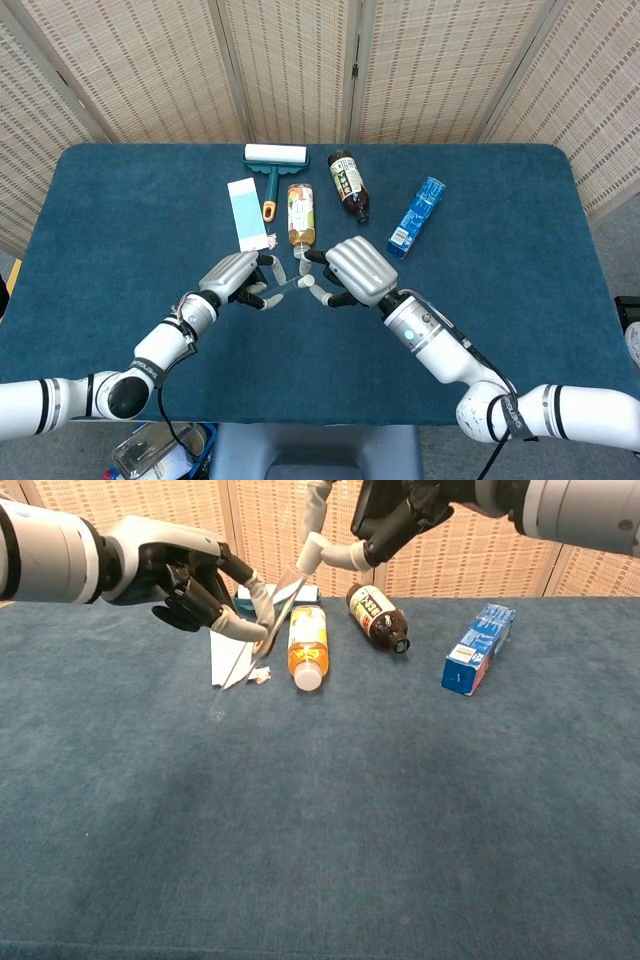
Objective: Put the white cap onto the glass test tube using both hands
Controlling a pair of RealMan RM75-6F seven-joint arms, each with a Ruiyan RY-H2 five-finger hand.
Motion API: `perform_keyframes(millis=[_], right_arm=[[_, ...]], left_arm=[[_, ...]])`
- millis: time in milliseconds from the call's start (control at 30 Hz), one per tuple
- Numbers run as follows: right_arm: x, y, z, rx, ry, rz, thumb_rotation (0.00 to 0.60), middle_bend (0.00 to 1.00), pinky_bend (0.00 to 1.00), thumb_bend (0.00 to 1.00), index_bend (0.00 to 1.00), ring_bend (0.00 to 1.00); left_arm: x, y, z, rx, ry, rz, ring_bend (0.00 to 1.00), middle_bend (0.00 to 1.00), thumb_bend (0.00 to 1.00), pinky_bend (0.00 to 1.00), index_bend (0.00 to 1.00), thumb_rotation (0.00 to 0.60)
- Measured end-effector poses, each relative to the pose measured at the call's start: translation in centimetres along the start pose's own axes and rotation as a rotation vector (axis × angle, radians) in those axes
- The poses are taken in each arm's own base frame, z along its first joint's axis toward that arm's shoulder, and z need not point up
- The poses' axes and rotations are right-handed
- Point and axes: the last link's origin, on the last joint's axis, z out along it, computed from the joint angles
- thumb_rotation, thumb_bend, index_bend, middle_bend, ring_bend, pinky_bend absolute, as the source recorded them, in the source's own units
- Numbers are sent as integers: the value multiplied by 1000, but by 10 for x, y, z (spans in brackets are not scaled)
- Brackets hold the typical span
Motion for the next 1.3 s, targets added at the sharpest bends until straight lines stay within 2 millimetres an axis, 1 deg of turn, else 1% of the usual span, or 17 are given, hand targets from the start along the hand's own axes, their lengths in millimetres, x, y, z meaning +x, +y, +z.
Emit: perform_keyframes(millis=[433,767,1167,1233,1300], right_arm=[[-4,-1,5,-1,-8,-10,600,1000,1000,504,642,1000],[-10,-3,9,3,-20,-18,600,1000,1000,503,643,1000],[-15,-3,11,-2,-36,-33,600,1000,1000,503,643,1000],[-15,-3,11,-5,-36,-36,600,1000,1000,476,643,1000],[-15,-3,11,-7,-34,-37,600,1000,1000,416,630,1000]], left_arm=[[-3,2,1,1,-5,5,1000,1000,426,1000,730,600],[-1,3,1,0,-6,-2,1000,1000,425,1000,730,600],[1,-2,0,16,-1,6,1000,1000,425,1000,730,600],[1,-3,0,18,-2,7,1000,1000,425,1000,730,600],[0,-3,0,18,-3,9,1000,1000,425,1000,730,600]])
